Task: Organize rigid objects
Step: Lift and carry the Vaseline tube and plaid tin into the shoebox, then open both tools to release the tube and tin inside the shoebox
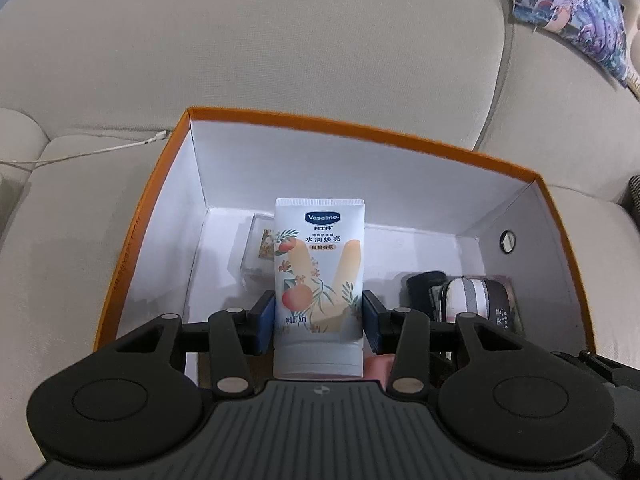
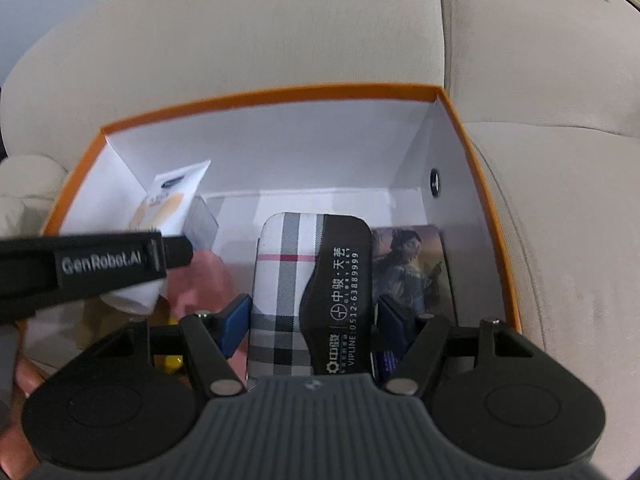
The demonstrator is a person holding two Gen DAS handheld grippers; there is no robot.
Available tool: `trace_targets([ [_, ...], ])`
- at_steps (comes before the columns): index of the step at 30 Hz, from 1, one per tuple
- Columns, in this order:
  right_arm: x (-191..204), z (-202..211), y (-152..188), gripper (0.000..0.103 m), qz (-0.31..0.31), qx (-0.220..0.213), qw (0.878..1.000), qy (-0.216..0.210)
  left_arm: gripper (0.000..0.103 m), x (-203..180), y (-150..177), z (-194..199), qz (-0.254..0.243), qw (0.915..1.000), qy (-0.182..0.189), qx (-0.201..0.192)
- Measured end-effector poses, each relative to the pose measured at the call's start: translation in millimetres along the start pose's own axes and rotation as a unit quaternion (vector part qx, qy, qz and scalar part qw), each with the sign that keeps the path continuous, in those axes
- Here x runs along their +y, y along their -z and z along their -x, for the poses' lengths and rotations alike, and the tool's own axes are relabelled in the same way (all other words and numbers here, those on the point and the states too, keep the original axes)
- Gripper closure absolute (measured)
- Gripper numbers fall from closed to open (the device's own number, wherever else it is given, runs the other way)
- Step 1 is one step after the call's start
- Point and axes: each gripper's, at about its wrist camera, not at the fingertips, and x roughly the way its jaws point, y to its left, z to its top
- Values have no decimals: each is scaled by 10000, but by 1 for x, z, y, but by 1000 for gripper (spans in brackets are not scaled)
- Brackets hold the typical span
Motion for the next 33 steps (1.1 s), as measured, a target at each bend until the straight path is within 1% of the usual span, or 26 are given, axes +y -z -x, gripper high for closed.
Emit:
trace_targets([
  [2, 1, -4, 2, 34, 61, 93, 9999, 61, 52, 2, 2, -6, 50, 9999, -54, 112],
  [4, -4, -6, 2, 34, -54, 127, 9999, 23, 52, 8, 4, -12, 166, 9996, -84, 231],
  [9, -11, -8, 2, 35, -141, 192, 9997, 21, 52, 21, 4, -19, 428, 9985, -78, 346],
  [17, -12, -12, 3, 35, -211, 184, 9996, 33, 52, 15, 6, -22, 338, 9986, -179, 355],
  [30, -12, -10, 2, 35, -174, 151, 9997, 29, 51, 16, 6, -22, 301, 9987, -181, 373],
  [33, -11, -10, 3, 34, -161, 136, 9998, 44, 47, 18, 5, -19, 318, 9987, -213, 327],
])
